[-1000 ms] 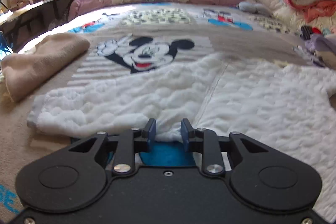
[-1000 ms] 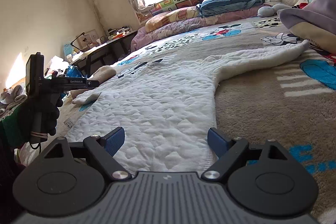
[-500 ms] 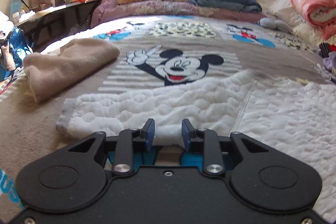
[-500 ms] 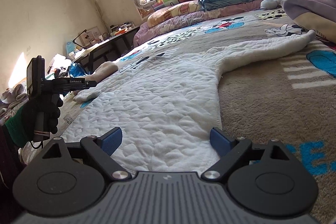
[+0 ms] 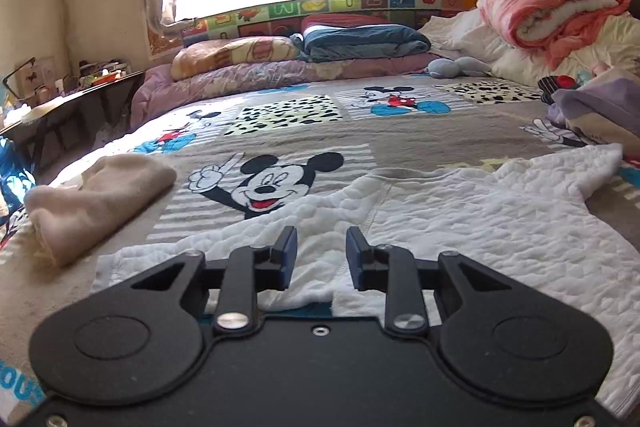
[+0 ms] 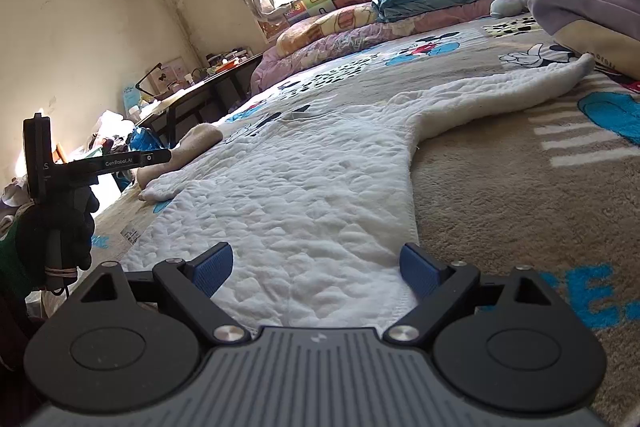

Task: Fold clothes

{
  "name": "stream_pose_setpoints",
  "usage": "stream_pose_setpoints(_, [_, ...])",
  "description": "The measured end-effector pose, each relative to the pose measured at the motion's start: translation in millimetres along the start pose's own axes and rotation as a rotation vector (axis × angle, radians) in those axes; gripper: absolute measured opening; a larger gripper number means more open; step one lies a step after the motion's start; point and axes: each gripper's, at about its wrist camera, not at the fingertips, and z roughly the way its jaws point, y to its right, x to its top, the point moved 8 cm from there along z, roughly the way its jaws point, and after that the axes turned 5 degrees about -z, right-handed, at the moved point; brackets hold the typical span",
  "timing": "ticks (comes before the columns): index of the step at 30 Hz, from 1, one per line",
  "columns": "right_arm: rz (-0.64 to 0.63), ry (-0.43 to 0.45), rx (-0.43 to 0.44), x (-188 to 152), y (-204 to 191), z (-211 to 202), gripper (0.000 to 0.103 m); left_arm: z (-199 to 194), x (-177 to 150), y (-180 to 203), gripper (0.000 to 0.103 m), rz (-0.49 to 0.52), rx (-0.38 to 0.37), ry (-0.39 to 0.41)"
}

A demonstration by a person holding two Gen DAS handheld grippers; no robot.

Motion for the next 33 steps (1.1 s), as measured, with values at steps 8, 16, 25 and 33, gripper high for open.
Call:
stream_pose_setpoints(8, [0.098,0.044,-0.012,8.1,13.8,-9.0,0.089,25.8,-38.3,4.5,0.007,0.066,0.008,-0.234])
stream_pose_setpoints(16, [0.238,0.105,-0.023,17.9,34.6,-18.5,0.09,-28.2,-8.1,35.4,0.012,0.058,0.0,-0.135])
stream_pose_setpoints(25, [0.602,0.273,-0.066,28.5,116.0,-49.4,0.09,-0.9,-7.3,191.9,0.05,0.263,-0.116,-0.139])
stream_pose_setpoints(33, [0.785,0.417,-0.089,35.5,187.2,-77.5,0.094,44.6,-7.7,315.4,0.053,0.623,-0.085,-0.088])
